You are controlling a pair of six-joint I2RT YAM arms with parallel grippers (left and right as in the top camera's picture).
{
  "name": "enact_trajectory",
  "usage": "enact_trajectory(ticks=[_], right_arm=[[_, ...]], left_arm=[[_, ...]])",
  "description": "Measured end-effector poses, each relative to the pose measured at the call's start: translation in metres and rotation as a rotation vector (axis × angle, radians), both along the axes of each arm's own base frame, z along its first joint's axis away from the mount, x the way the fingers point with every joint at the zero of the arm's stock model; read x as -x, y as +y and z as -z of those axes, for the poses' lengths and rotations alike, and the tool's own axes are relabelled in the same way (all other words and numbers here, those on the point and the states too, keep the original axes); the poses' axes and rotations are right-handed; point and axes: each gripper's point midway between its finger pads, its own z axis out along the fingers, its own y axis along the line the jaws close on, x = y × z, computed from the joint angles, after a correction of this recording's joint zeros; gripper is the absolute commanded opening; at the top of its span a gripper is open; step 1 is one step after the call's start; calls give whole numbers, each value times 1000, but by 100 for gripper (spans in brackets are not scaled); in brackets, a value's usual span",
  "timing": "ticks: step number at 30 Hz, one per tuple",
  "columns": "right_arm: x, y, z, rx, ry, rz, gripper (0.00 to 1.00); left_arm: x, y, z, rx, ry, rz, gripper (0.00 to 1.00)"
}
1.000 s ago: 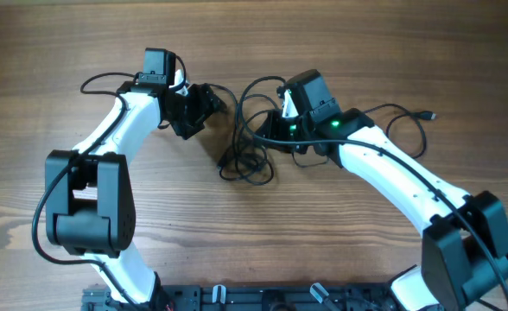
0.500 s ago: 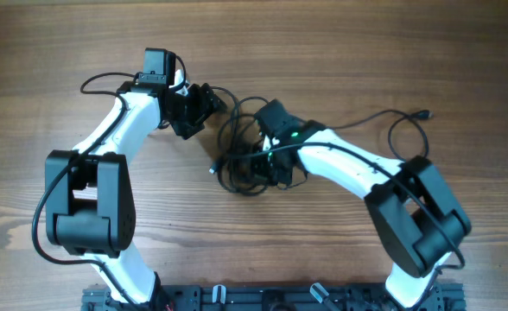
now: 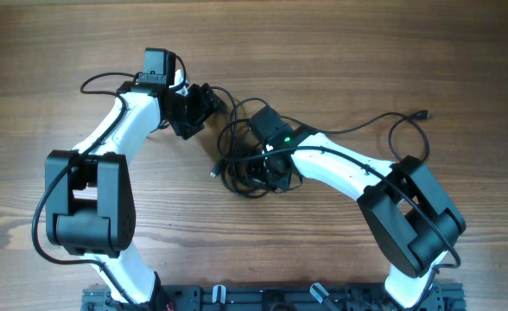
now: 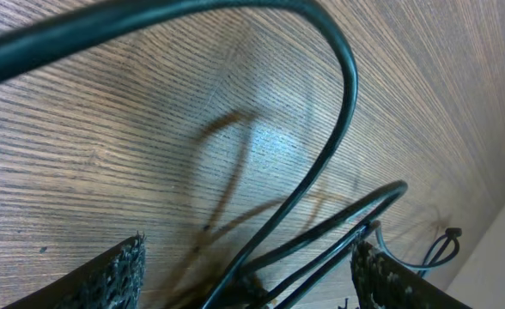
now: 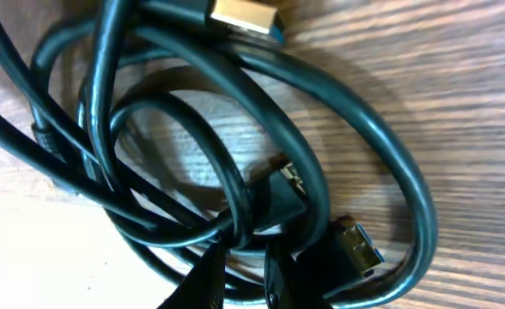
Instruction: Untangle cables
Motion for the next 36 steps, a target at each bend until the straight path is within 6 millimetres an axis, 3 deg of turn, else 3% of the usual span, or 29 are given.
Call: enact_trajectory(ticks=[12, 19, 27, 36], right_arm=[[-29, -15, 3, 89, -104, 122, 20], [-46, -21, 2, 126, -182, 162, 12], [-64, -31, 0, 177, -260, 241, 17], [-82, -35, 4, 203, -323, 295, 15]], left_arm=[[0, 0, 0, 0, 0, 0, 78], [0, 0, 0, 0, -1, 0, 78], [0, 0, 0, 0, 0, 0, 77], [0, 0, 0, 0, 0, 0, 77]])
